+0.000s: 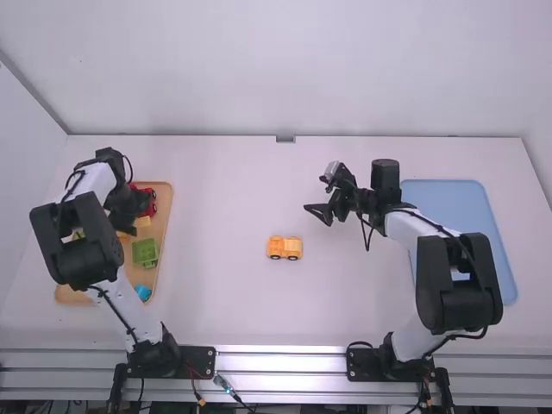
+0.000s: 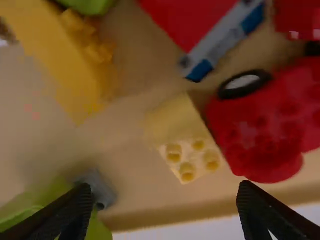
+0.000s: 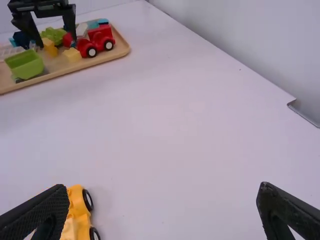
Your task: Assemble lego blocks to make yellow taxi
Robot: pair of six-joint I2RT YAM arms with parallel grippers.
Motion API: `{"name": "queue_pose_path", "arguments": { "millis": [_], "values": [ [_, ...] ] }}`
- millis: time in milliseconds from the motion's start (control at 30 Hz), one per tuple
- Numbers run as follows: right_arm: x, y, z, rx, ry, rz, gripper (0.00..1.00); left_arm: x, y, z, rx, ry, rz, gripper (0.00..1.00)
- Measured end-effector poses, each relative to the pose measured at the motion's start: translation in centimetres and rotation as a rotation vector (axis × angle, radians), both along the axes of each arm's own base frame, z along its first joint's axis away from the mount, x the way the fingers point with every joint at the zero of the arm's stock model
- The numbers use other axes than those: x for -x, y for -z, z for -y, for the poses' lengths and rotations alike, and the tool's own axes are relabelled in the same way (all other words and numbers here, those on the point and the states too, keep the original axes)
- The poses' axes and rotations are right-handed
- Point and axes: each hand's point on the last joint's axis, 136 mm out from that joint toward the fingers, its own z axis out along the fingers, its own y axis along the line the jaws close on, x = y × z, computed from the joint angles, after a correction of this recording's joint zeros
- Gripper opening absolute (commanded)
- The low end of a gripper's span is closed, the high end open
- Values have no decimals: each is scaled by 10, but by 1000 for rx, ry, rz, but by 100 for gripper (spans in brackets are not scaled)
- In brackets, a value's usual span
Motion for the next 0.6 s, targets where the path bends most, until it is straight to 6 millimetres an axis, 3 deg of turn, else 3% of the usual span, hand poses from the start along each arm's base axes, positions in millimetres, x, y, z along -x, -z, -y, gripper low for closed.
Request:
{"name": "queue_pose_path", "arguments": {
  "millis": [200, 367, 600],
  "values": [
    [0, 0, 0, -1, 1, -4, 99, 2, 11, 0, -1, -122, 16, 72],
    [1, 1, 0, -1, 1, -7, 99, -1, 15, -1, -7, -153, 36, 61],
    [2, 2, 0, 1, 0, -15, 99, -5, 22, -3, -18, -161, 70, 65]
  ]
}}
